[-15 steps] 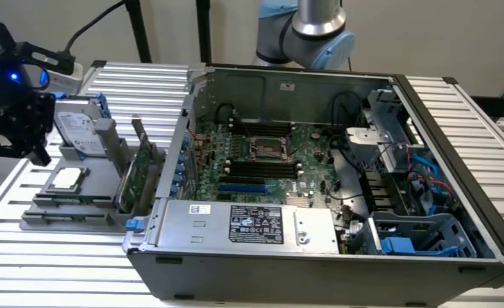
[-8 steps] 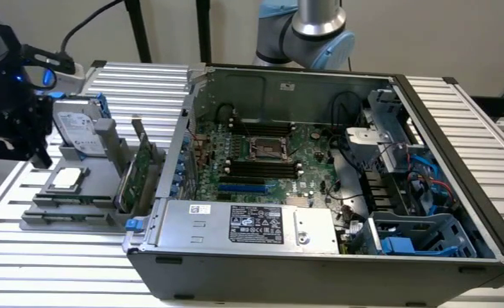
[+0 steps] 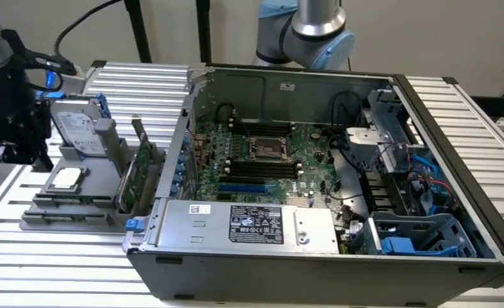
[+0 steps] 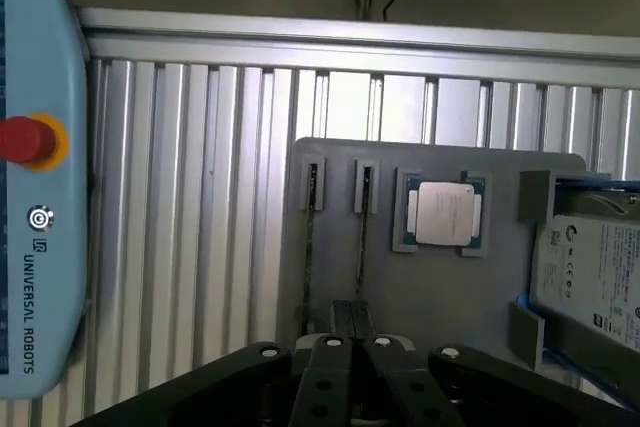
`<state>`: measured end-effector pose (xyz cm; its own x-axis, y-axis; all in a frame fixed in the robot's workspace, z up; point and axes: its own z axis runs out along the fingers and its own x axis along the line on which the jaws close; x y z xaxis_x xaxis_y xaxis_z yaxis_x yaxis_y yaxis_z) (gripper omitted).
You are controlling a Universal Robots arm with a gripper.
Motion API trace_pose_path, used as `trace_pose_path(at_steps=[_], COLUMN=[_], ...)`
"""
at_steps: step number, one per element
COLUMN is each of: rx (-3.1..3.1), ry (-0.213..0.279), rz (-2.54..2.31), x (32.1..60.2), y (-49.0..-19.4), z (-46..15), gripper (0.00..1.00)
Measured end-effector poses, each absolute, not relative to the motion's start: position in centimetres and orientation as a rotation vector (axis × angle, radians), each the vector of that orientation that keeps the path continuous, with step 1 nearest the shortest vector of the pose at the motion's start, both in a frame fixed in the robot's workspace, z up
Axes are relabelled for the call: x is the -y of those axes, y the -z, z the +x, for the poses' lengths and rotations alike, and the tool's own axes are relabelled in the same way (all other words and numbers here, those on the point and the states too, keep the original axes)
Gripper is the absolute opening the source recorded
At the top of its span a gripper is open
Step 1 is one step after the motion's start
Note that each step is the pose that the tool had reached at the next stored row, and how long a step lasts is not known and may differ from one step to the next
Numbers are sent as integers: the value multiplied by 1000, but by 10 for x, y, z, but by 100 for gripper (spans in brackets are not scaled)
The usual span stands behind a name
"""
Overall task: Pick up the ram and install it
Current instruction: 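Pick up the ram and move it above insertion slot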
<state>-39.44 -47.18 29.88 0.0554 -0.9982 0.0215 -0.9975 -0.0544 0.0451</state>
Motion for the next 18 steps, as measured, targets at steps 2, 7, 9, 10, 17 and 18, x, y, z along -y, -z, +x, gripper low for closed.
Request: trace_pose_path(at_steps=[2, 7, 9, 10, 17, 18], rx=[2121, 2129, 2130, 2130, 2130, 2130], ry=[25, 15, 13, 12, 12, 12], rz=[2256, 2265, 2266, 2266, 2266, 2266], x=[476, 481, 481, 481, 481, 481], y=[-296, -289, -286, -284, -271, -269], z=[-395, -395, -395, -395, -396, -396], gripper=[0, 100, 100, 100, 100, 100])
